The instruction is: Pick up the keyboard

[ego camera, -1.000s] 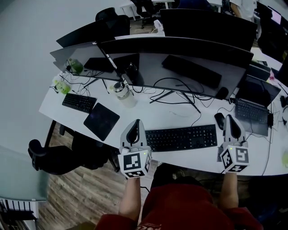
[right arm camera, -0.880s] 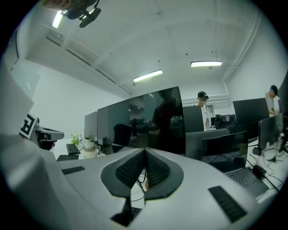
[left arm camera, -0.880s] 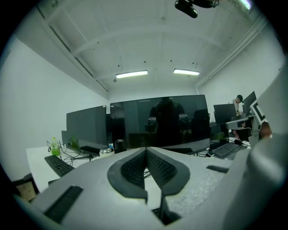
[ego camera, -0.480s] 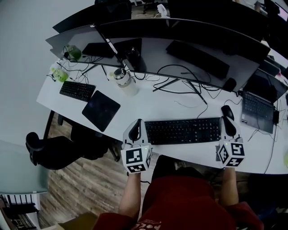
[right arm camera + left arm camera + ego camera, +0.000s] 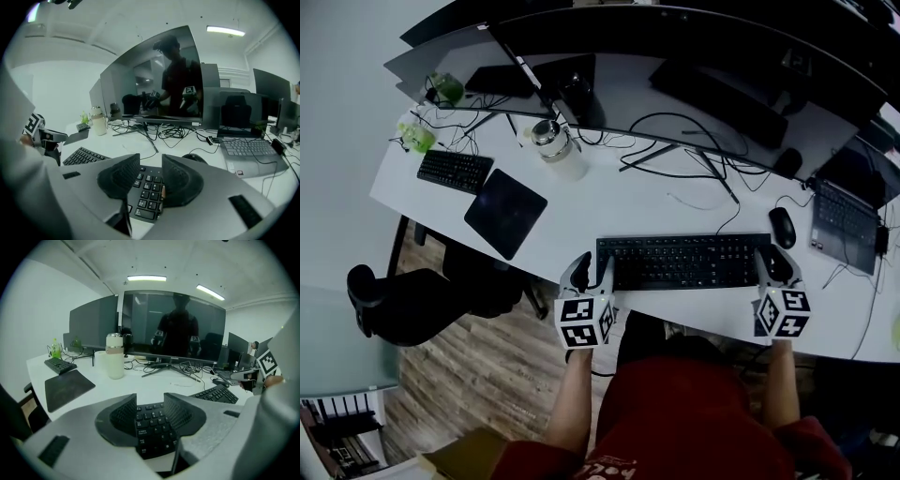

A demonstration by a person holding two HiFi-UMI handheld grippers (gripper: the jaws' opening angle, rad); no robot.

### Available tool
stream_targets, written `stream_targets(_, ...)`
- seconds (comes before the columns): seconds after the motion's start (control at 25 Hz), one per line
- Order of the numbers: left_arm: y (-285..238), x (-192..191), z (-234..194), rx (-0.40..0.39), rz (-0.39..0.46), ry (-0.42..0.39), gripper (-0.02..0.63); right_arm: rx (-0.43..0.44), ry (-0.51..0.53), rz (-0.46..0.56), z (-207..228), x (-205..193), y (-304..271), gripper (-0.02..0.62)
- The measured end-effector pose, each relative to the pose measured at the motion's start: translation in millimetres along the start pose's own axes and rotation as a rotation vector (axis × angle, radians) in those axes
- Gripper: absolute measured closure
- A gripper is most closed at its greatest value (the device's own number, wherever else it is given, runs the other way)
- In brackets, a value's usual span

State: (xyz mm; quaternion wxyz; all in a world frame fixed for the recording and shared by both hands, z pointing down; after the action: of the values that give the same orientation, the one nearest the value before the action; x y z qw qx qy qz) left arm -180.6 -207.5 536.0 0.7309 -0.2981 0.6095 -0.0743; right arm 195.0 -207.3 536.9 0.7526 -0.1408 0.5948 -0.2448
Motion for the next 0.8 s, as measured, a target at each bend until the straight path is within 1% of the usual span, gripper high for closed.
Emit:
stream_targets(0.16, -7, -20, 3, -0.039, -0.077, 0.014, 0.408, -0.011, -0.029, -0.076, 12, -16, -7, 0.421)
stream_targets(0.32, -12, -35, 3, -0.079, -0.134, 0.031, 0.371, -0.021, -0.060, -0.160, 23, -31, -14, 0.355)
stream_targets(0.48, -17, -47, 7, -0.121, -0.185, 0.044, 0.344, -0.011, -0.090, -0.223, 30, -41, -17, 0.291)
stream_targets(0.68, -23, -56, 9, -0.152, -0.219, 0.069, 0.321, 0.004, -0.113, -0.286, 35, -51, -24, 0.261)
stream_targets(0.8, -27, -59, 8, -0.144, -0.228, 0.077, 0.308, 0.009, -0.123, -0.308, 39, -55, -29, 0.256)
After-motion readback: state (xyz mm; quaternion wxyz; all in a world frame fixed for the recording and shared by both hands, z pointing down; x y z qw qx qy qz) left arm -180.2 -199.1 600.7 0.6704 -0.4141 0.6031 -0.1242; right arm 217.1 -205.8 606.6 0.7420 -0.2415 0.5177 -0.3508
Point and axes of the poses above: the fingertips, and each gripper's own axes: y backward along the fingers, z to its right, x out of its top, the point moved 5 cm from there along y, backward along the fingers, and after that the axes turned 12 degrees about -y, right-handed, at the moved point
